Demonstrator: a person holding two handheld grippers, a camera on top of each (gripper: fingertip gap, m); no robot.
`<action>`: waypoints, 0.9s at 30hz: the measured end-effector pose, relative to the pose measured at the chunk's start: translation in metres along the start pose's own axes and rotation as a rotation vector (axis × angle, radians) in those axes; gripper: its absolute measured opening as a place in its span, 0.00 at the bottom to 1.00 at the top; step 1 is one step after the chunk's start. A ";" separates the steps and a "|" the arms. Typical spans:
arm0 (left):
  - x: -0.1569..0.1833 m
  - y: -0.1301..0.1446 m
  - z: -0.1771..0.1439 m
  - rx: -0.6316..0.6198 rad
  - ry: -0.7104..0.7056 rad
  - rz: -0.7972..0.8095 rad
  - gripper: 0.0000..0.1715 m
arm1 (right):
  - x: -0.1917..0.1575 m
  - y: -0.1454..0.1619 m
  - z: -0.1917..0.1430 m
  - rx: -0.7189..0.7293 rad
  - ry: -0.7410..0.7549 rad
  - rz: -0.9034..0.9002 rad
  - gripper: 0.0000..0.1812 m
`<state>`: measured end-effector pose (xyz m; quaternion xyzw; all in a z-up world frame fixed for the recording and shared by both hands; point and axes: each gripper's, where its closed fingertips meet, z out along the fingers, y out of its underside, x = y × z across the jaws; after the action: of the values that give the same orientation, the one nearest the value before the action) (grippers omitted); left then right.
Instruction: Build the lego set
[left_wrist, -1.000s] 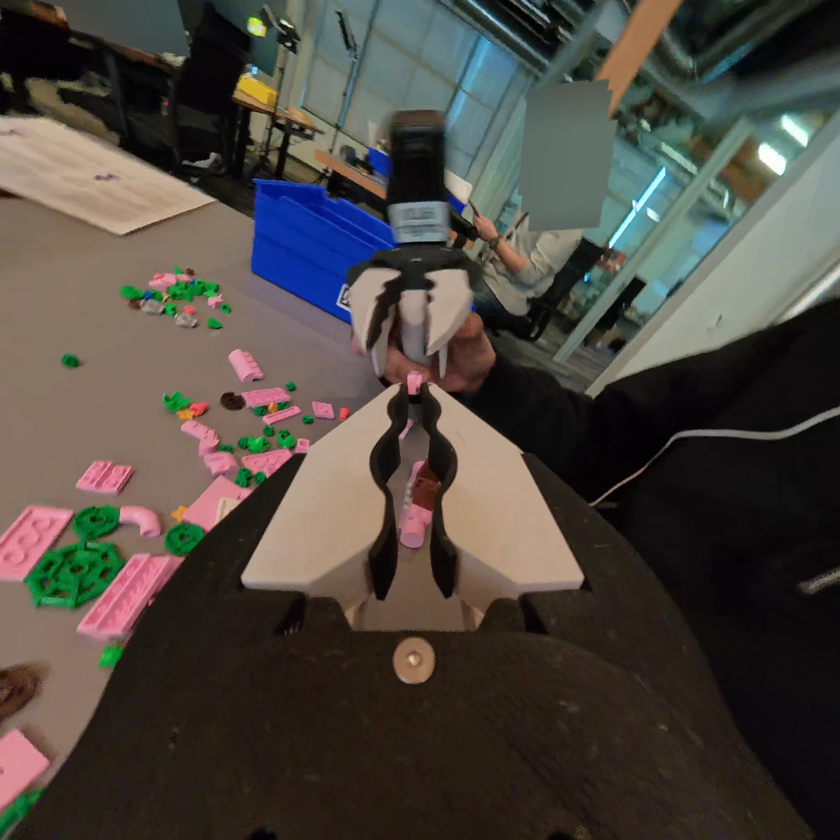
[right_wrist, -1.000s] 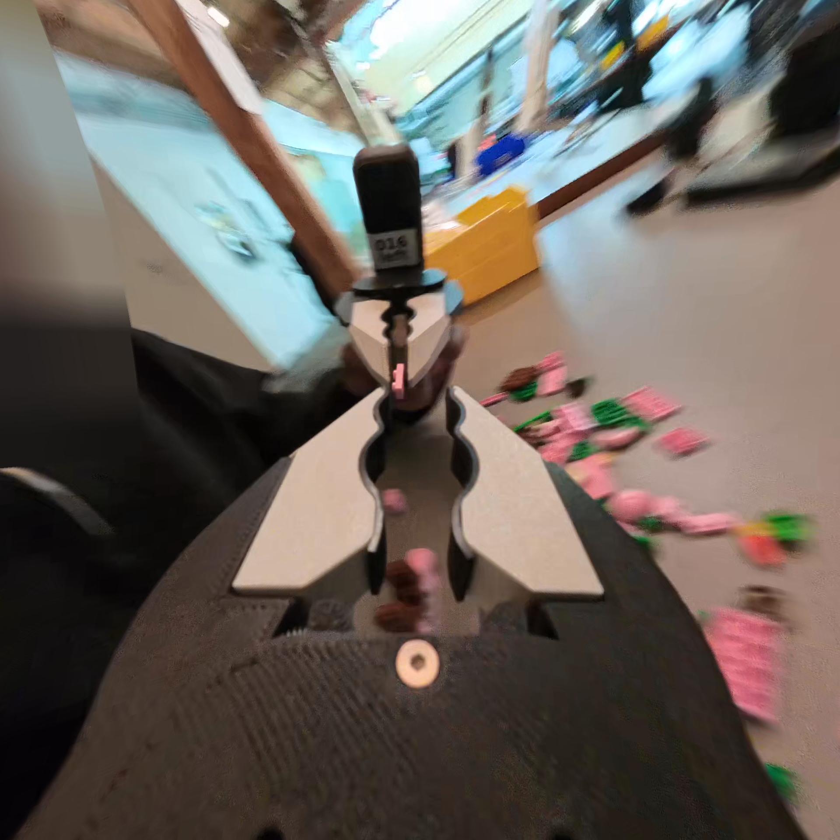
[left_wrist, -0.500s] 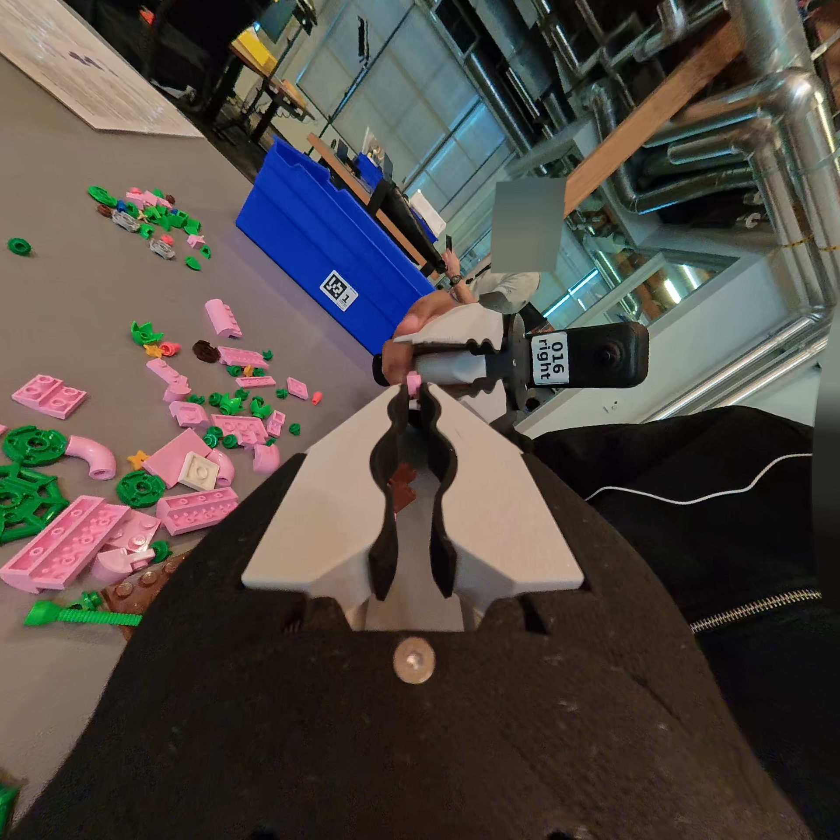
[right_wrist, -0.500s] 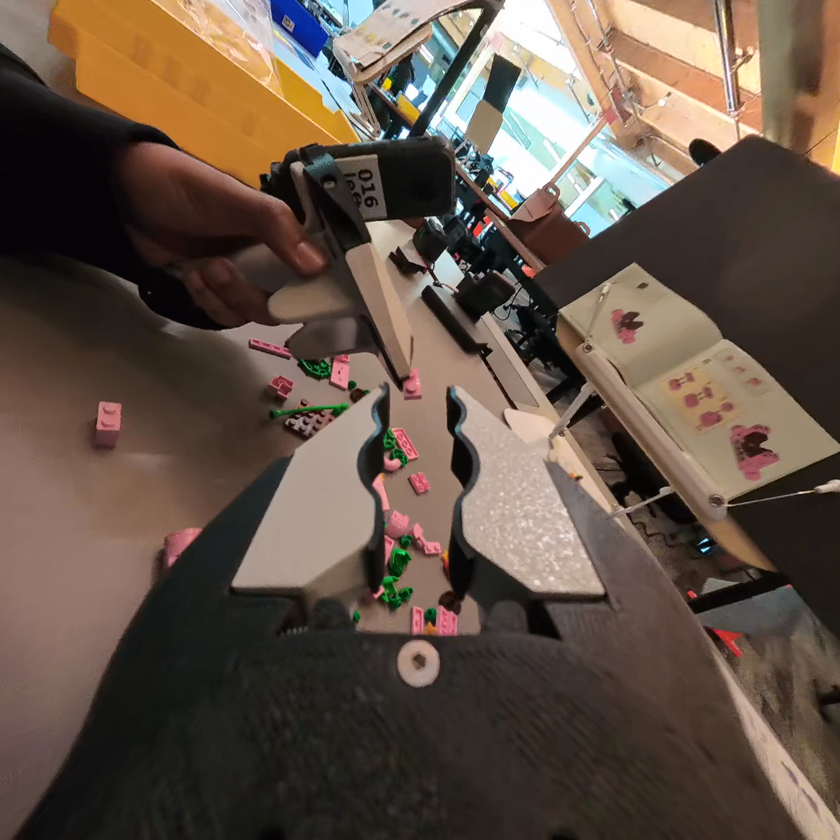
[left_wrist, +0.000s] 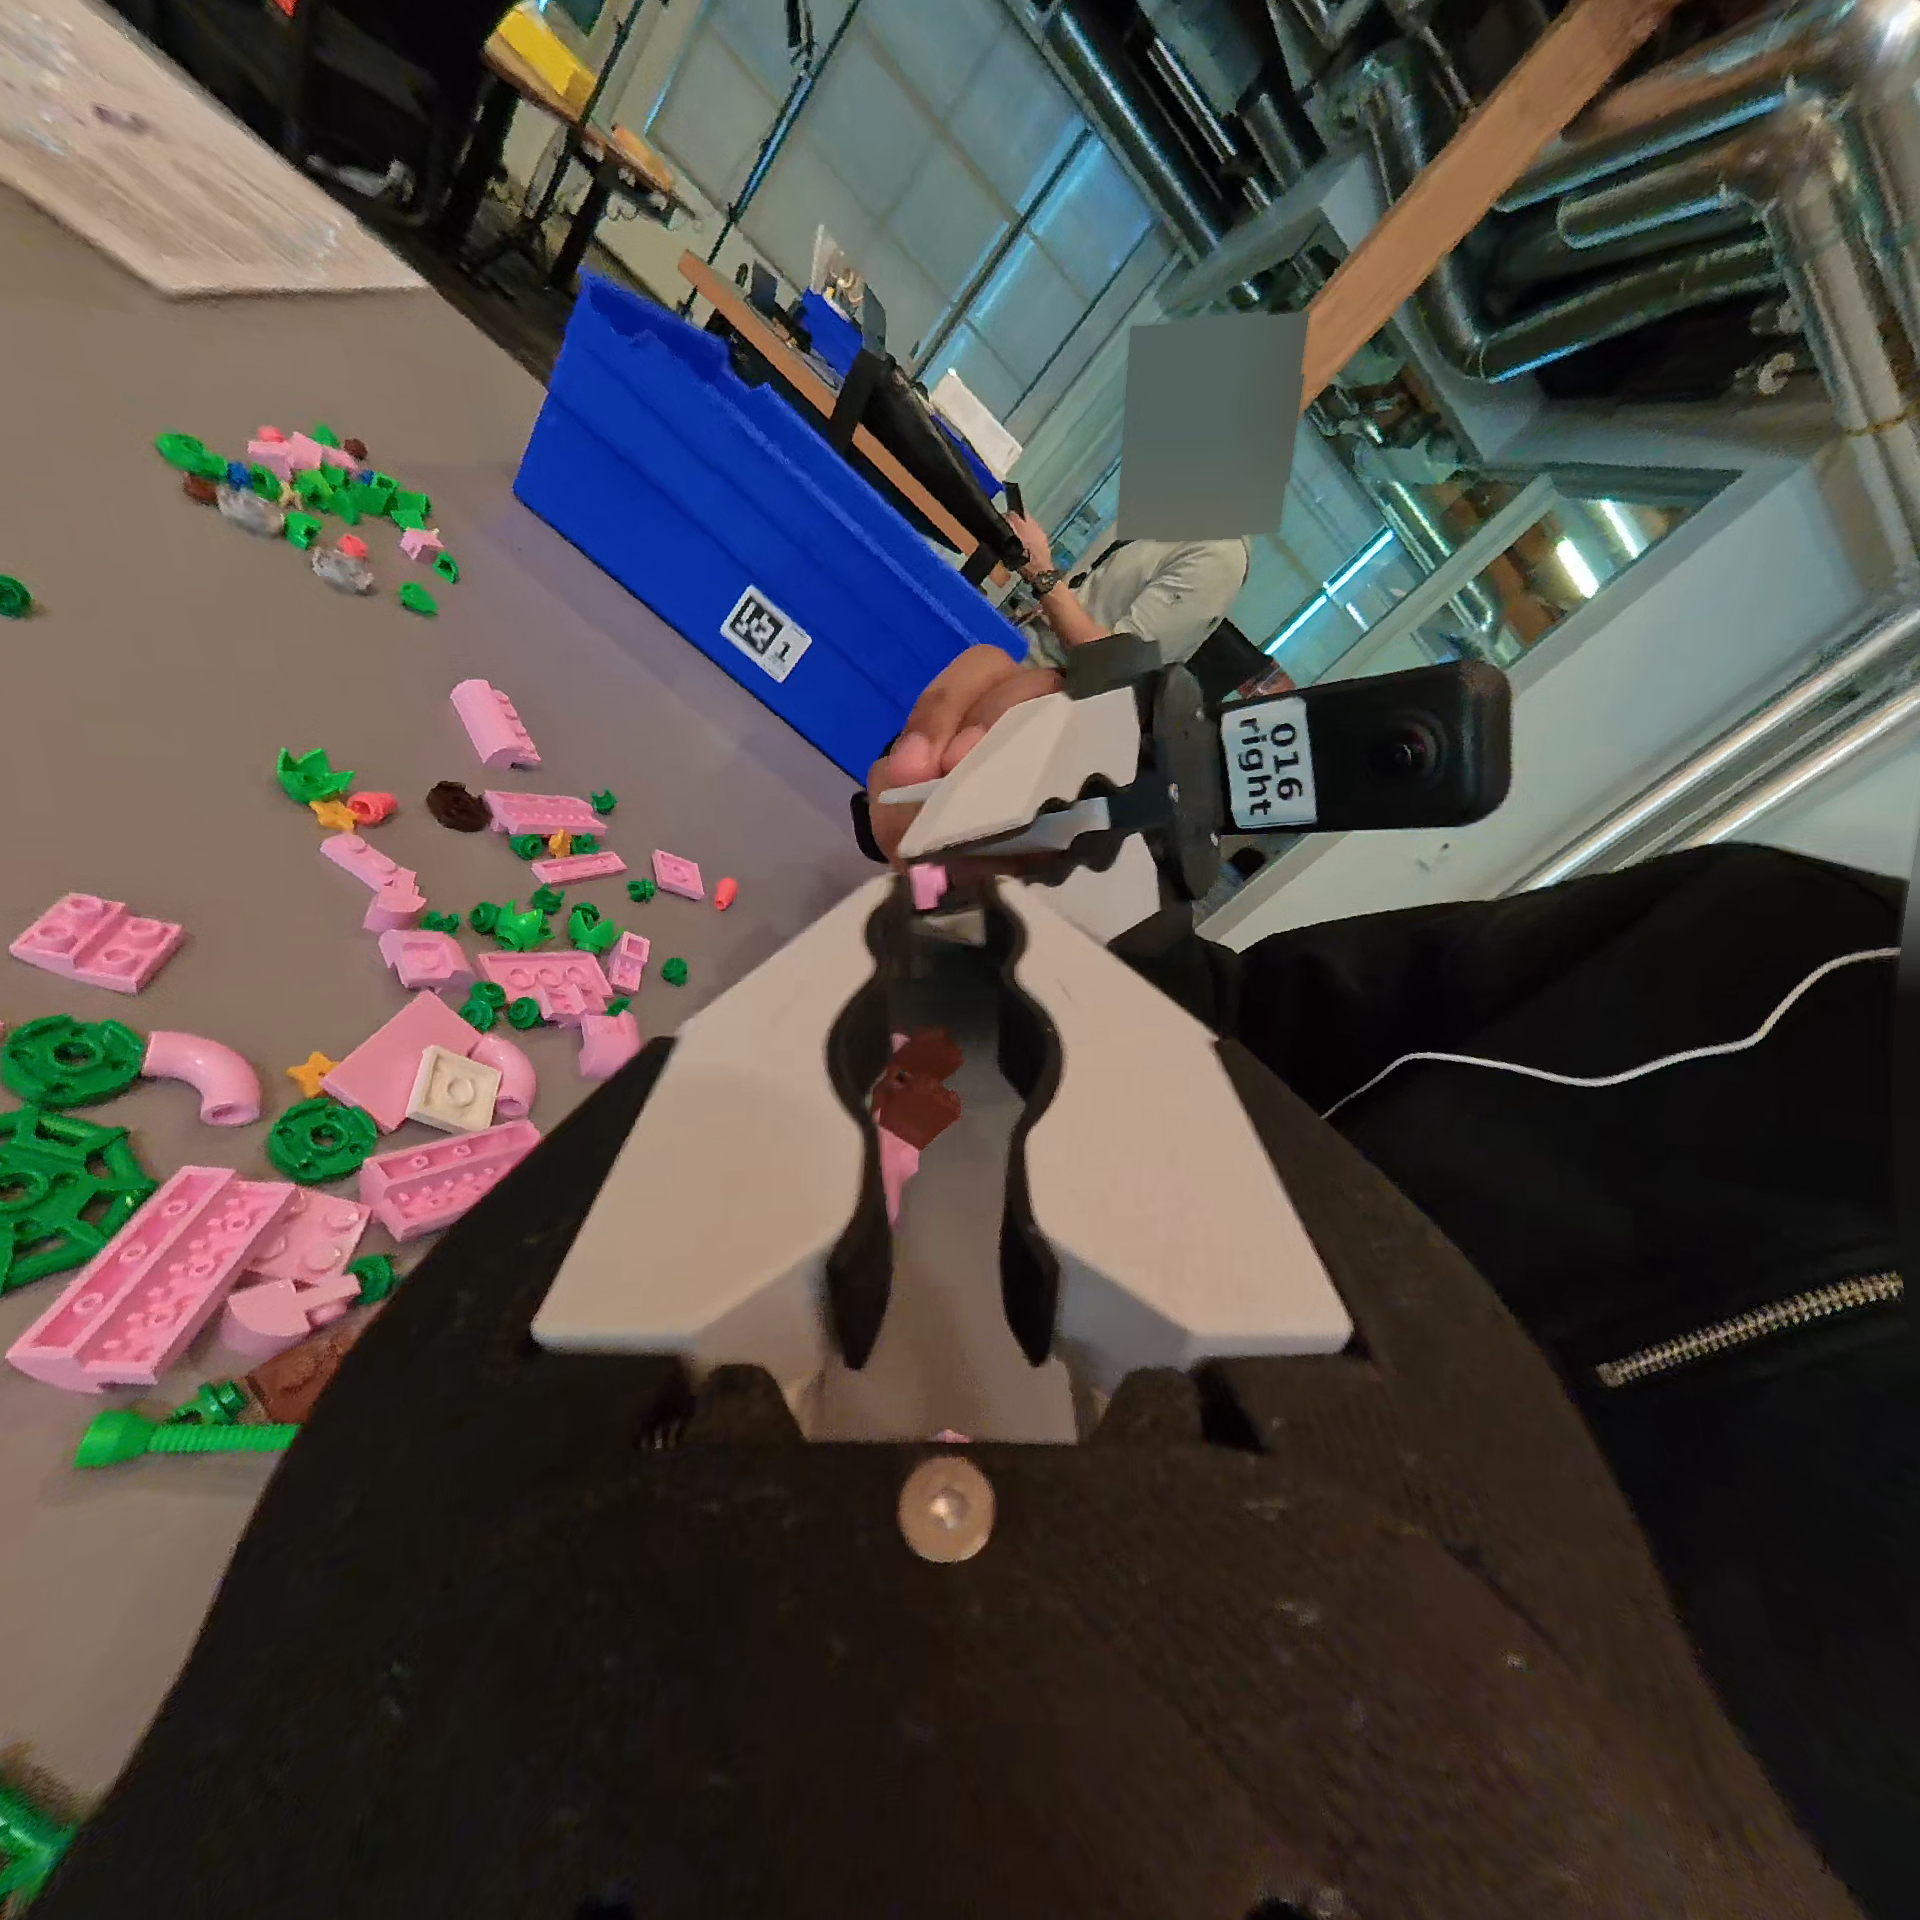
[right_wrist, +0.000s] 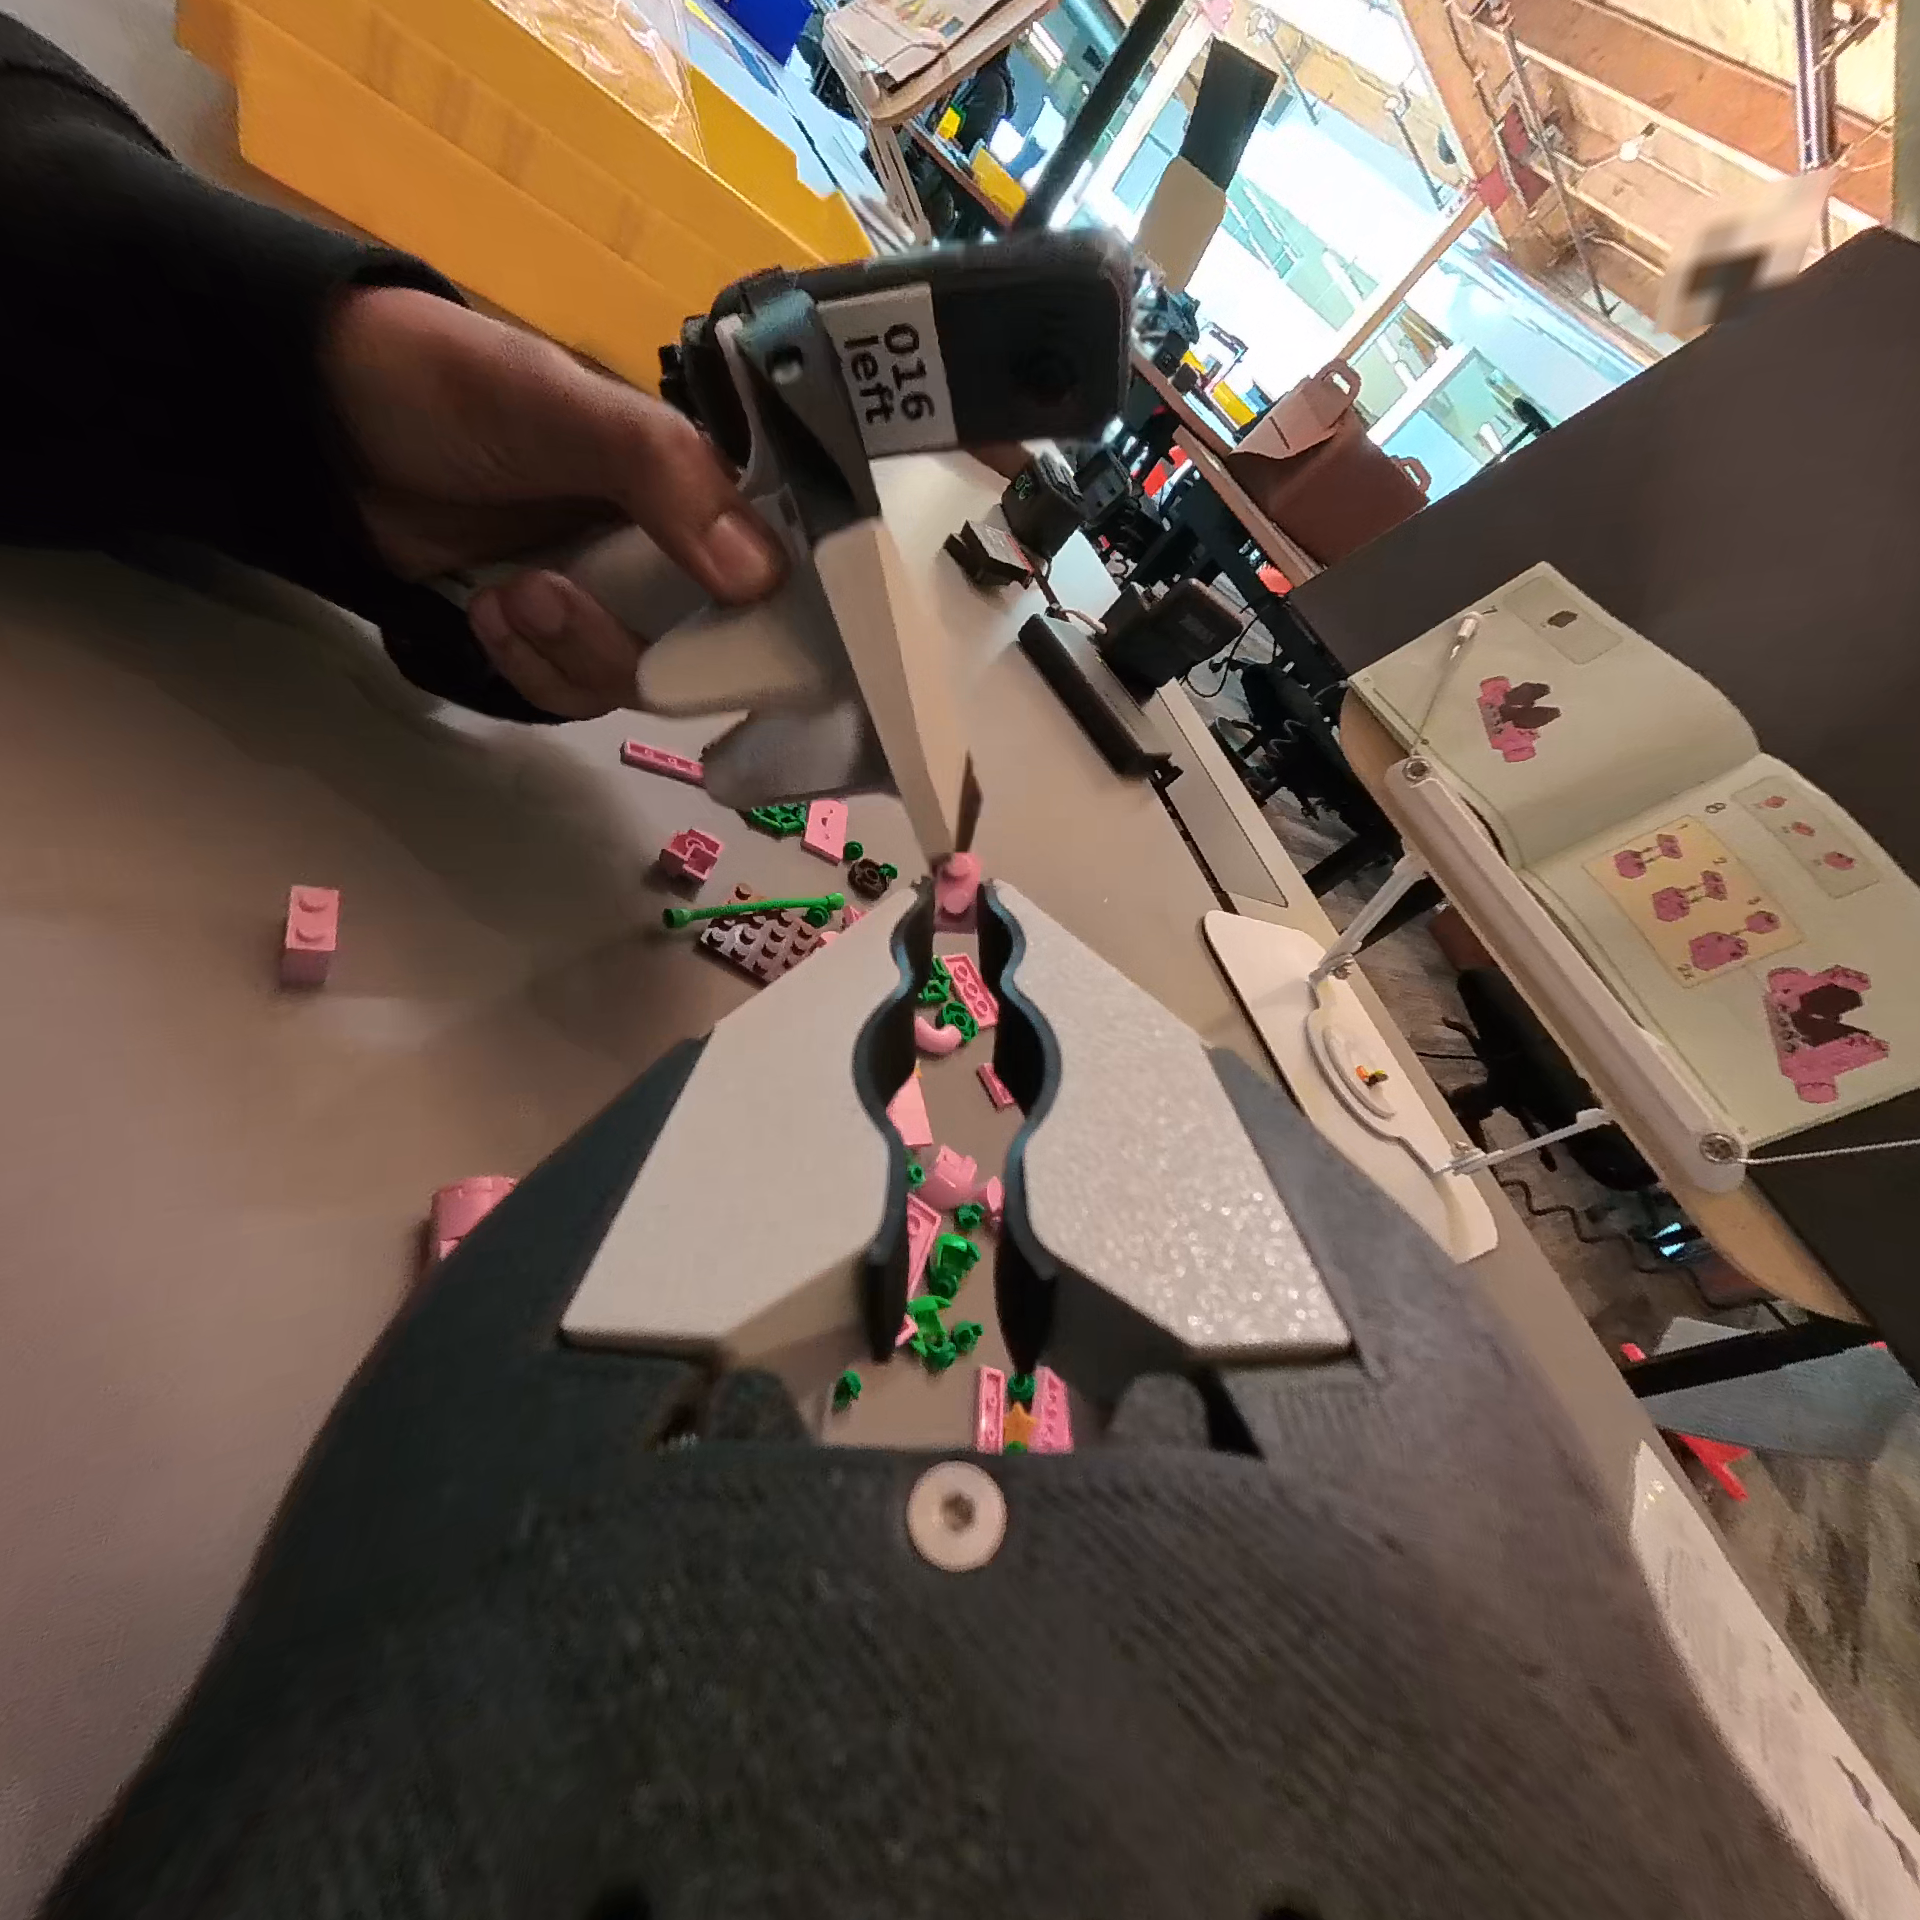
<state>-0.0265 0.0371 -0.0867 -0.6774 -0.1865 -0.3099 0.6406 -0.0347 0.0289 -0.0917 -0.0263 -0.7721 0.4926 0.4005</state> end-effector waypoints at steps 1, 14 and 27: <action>0.005 -0.003 -0.002 0.009 0.007 0.037 0.15 | 0.000 0.002 0.000 -0.010 -0.002 0.001 0.03; 0.010 0.114 -0.064 -0.490 -0.351 0.412 0.23 | -0.107 -0.030 -0.003 -0.118 -0.503 0.339 0.03; -0.004 0.143 -0.049 -0.709 -0.301 0.483 0.12 | -0.130 0.009 0.007 -0.315 -0.577 0.319 0.04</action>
<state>0.0545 -0.0265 -0.1978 -0.9165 0.0033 -0.0944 0.3888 0.0455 -0.0286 -0.1767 -0.0679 -0.9058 0.4113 0.0754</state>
